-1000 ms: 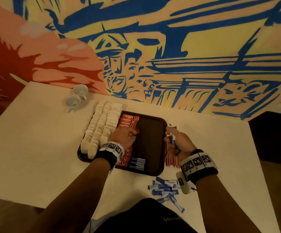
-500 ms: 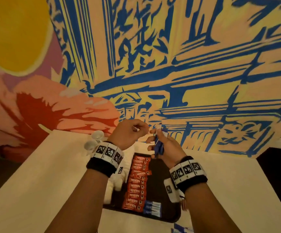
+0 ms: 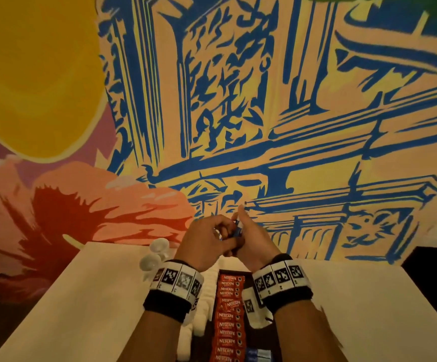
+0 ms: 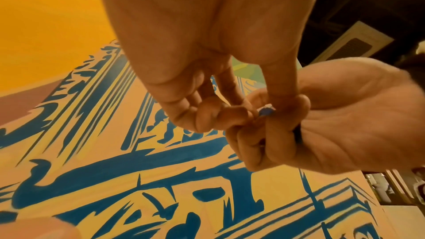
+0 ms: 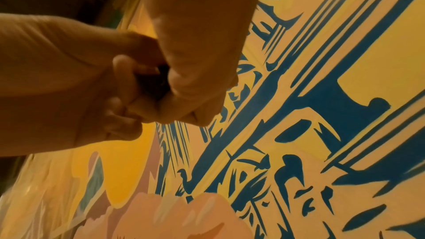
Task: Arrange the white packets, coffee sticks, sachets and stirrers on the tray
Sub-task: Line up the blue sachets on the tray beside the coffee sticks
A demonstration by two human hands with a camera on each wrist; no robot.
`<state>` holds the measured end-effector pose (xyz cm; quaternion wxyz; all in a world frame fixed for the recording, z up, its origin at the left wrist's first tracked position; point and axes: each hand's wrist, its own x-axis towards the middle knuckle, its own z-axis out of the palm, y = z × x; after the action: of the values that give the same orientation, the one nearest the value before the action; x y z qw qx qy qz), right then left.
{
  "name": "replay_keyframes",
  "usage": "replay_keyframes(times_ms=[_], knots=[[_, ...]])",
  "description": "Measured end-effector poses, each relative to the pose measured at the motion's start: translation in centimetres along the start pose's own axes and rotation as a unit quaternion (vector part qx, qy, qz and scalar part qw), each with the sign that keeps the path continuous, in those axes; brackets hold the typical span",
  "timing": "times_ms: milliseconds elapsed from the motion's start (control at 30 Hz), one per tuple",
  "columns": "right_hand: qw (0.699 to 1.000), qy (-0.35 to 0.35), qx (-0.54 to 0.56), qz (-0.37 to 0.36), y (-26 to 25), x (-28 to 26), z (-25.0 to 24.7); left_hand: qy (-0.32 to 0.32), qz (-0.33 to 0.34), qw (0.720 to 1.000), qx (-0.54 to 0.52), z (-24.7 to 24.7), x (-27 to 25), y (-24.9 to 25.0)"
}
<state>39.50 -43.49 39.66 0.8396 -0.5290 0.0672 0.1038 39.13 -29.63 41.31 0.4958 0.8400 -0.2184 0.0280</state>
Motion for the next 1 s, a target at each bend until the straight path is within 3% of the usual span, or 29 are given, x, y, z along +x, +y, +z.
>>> replay_keyframes(times_ms=[133, 400, 667, 867, 1000], knots=[[1.000, 0.004, -0.006, -0.004, 1.4, -0.7, 0.9, -0.014, -0.003, 1.000, 0.004, -0.7, -0.8, -1.5], [0.998, 0.021, -0.020, -0.059, 4.7, -2.6, 0.9, -0.016, -0.064, 0.985, -0.159, -1.9, -3.0, -3.4], [0.987, 0.048, -0.118, -0.093, 6.8, -3.3, 0.8, -0.053, -0.121, 0.954, -0.269, -3.5, -4.4, -5.2], [0.982, 0.085, -0.157, -0.054, 7.1, -4.1, 0.4, -0.040, -0.108, 0.965, -0.236, -3.1, -5.0, -6.2], [0.979, 0.109, -0.159, -0.068, 6.7, -5.7, 0.3, -0.145, -0.087, 0.972, -0.165, -1.9, -5.4, -7.1]])
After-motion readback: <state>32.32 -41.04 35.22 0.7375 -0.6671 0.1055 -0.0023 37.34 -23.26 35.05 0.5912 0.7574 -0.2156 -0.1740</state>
